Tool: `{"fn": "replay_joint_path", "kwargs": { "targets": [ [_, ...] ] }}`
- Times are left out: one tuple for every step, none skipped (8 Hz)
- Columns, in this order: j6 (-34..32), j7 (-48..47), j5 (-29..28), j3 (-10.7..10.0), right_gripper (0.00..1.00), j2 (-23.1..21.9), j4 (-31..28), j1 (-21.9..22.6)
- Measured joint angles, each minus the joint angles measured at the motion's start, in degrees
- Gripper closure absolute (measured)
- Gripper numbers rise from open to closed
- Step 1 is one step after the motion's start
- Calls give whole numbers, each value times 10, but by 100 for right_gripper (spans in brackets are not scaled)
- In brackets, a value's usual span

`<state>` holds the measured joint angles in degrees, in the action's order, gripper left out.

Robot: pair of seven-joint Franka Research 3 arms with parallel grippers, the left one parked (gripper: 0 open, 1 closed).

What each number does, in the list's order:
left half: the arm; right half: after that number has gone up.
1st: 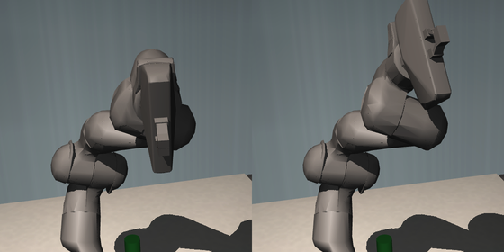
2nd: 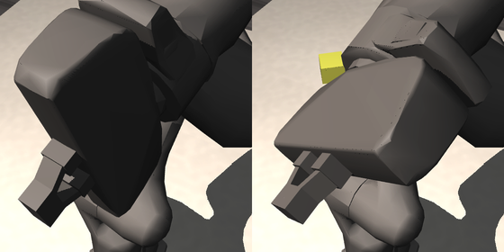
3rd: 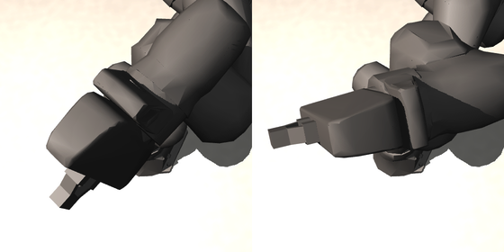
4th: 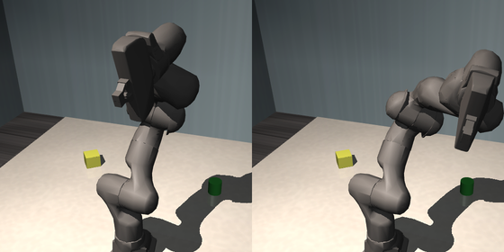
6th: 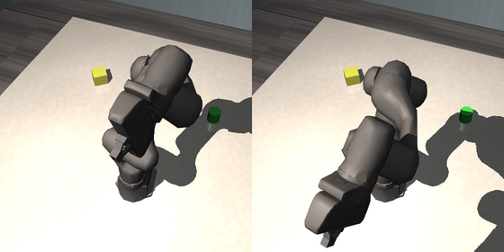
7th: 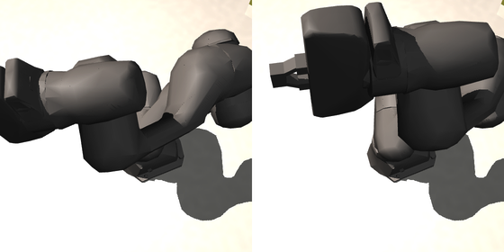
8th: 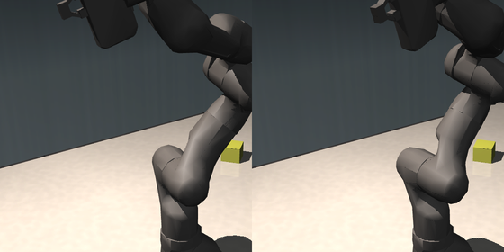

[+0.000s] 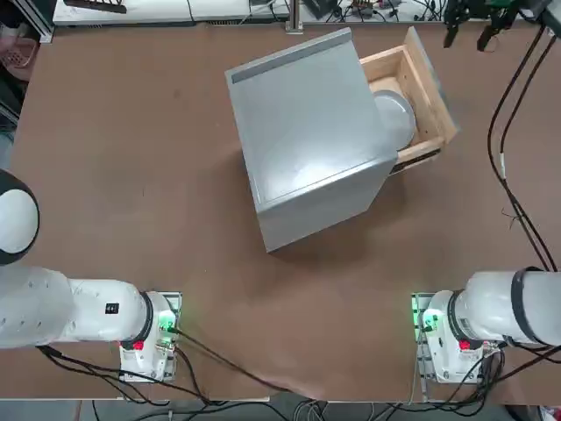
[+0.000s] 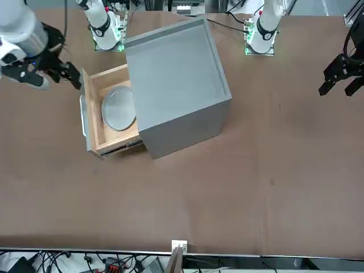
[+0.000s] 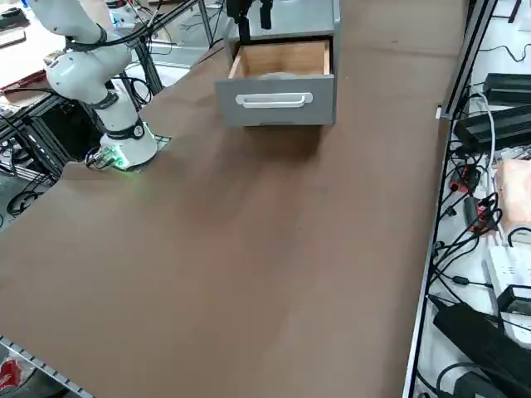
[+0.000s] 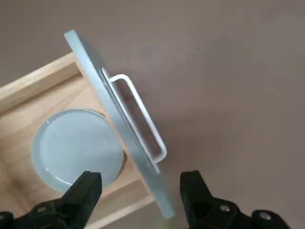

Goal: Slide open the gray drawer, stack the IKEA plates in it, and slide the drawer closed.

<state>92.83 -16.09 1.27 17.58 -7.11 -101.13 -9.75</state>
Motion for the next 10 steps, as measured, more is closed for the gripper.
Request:
{"fn": "replay_joint_path", "kwargs": {
  "targets": [
    [-1, 52, 0, -8, 0, 0, 2, -12],
    [-1, 89, 0, -21, 0, 1, 3, -15],
    [-2, 109, 0, -34, 0, 3, 3, -16],
    [-2, 125, 0, -39, 0, 10, 3, -16],
    [1, 149, 0, -41, 0, 24, 2, -16],
    [12, 181, -3, -49, 0, 45, 2, -17],
    [30, 209, -21, -56, 5, 69, 2, -21],
    [47, 233, -44, -59, 15, 93, 2, -31],
    [63, 251, -56, -60, 24, 114, 2, -37],
    [72, 257, -57, -60, 46, 130, 3, -37]
  ]
}}
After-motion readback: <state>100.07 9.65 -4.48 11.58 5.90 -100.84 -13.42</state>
